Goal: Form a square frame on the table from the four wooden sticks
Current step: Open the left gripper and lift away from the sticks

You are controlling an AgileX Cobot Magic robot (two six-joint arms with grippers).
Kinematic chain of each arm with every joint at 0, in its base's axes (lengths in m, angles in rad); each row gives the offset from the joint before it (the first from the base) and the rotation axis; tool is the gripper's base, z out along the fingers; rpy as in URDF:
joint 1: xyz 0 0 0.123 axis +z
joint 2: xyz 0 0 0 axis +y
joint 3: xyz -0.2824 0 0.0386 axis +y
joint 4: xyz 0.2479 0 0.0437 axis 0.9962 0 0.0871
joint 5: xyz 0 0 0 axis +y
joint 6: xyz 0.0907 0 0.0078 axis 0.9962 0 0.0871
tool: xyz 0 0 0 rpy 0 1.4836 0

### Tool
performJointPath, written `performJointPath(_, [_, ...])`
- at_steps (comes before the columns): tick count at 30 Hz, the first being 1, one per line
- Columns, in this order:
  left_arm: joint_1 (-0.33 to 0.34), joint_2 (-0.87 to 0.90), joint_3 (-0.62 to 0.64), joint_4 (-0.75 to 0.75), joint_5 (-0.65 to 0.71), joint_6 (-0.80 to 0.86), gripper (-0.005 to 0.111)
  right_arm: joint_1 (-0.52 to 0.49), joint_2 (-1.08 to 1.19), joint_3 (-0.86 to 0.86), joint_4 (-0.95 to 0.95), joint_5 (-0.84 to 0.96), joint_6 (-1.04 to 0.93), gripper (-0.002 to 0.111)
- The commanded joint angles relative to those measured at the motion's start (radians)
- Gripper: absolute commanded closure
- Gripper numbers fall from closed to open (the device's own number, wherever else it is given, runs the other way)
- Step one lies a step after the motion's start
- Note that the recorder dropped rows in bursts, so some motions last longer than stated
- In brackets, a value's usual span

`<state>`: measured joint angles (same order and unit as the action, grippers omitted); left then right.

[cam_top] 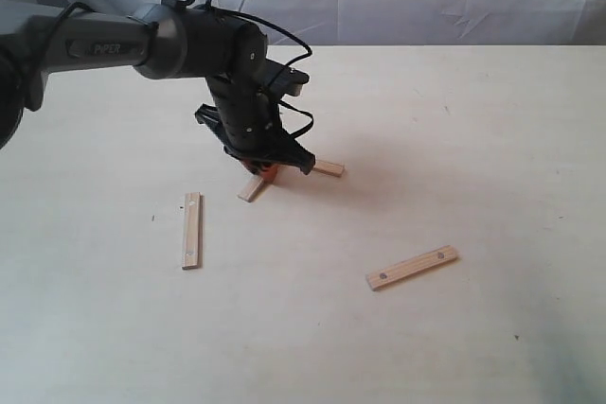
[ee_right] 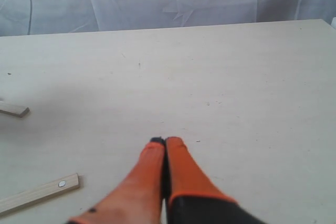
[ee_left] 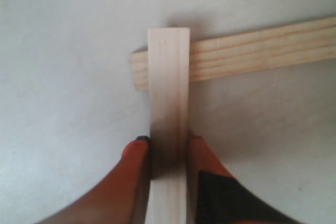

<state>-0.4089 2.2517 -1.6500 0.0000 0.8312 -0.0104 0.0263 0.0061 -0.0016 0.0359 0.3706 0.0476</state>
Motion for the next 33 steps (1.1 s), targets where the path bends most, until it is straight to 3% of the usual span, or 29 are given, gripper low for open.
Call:
performJointPath(1, [-0.003,0.011,0.007,-0.014,-0.035,-0.008,0.107,-0.006,-0.006,0.002,0.000,-0.014,-0.002,0.108])
performJointPath(13, [-0.003,0.011,0.007,-0.014,-0.053,-0.015,0.107,-0.006,-0.006,0.002,0.000,-0.014,-0.002,0.108])
performJointPath(20, [-0.003,-0.053,0.007,-0.008,-0.070,-0.015,0.069,-0.006,-0.006,0.002,0.000,-0.014,-0.002,0.108])
performJointPath(33, [-0.003,-0.150,0.005,-0.018,-0.036,0.033,0.067,-0.006,-0.006,0.002,-0.003,-0.014,-0.002,0.108])
